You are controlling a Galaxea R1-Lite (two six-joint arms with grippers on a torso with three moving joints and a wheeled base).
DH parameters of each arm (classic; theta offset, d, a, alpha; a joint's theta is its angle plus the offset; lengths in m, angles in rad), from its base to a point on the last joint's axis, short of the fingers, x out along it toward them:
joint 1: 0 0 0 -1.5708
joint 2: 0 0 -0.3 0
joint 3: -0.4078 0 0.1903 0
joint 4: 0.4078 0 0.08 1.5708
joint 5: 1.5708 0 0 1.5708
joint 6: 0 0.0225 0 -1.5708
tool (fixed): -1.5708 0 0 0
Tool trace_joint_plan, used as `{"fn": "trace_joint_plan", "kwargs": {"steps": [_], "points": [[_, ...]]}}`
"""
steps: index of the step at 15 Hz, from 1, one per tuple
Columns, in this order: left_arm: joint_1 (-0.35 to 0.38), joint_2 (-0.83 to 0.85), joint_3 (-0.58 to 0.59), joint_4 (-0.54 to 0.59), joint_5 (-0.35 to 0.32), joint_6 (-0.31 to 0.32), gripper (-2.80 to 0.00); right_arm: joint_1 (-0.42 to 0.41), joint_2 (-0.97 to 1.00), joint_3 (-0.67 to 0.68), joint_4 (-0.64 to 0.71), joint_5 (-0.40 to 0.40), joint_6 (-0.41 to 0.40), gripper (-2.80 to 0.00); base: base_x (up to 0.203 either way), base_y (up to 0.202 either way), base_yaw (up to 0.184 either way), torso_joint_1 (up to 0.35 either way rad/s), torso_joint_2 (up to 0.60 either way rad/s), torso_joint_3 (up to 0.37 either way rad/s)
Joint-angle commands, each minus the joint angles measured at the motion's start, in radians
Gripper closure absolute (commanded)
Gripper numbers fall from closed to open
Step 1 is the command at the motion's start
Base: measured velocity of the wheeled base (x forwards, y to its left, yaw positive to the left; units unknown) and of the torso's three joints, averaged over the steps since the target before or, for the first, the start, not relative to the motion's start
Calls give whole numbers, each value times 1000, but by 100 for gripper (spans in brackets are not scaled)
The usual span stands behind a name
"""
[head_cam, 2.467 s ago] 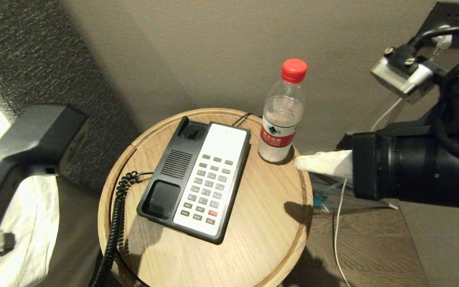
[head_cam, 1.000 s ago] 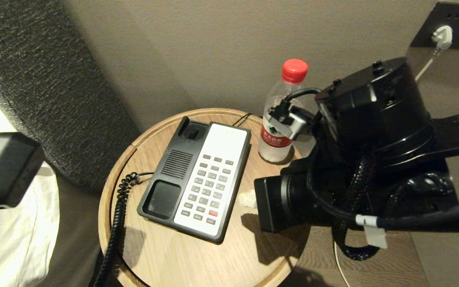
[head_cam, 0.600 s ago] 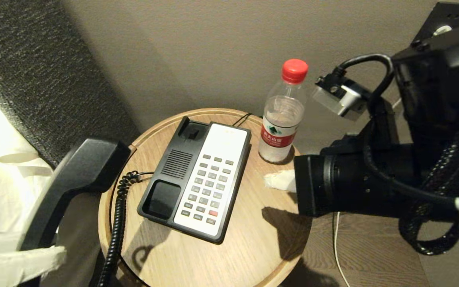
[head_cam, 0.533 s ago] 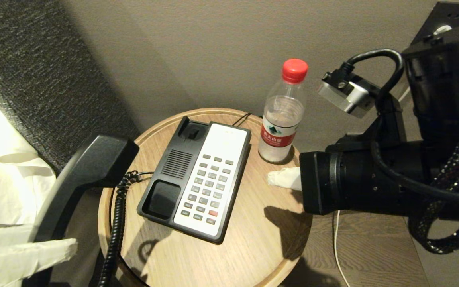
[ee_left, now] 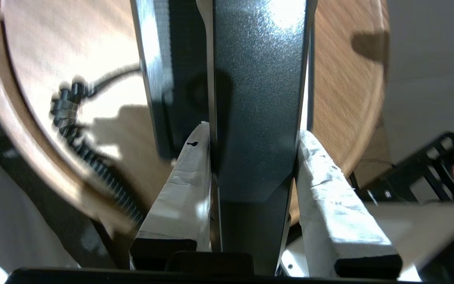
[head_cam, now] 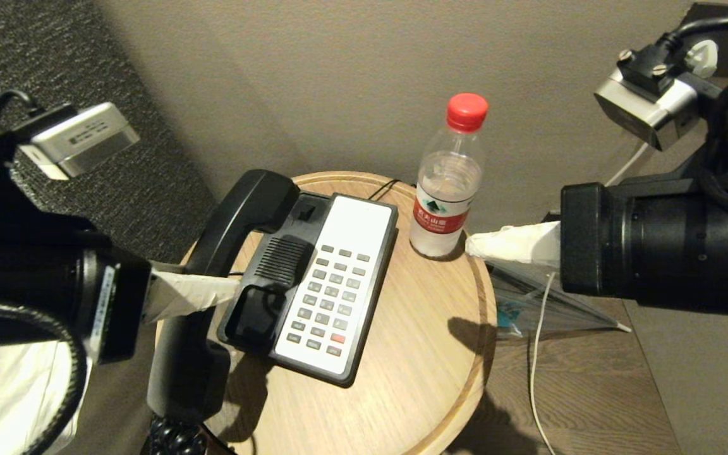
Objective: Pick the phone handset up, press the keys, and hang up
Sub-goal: Put the handset back
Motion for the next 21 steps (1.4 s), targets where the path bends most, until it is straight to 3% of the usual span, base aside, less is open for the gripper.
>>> {"fn": "trace_joint_plan", "kwargs": {"steps": [1,6,9,21], "points": [[23,116,-43,4,-1,2,0,1,-26,7,1,0,5,0,0,0,0,0,0,0],[61,186,-78,2,1,21,0,1,-77,66,-2,2,24,0,0,0,0,0,0,0],[102,247,-163,4,2,33,0,1,-98,90,-2,2,40,0,0,0,0,0,0,0],[103,277,-176,52,2,40,0,1,-101,93,-2,3,55,0,0,0,0,0,0,0]]}}
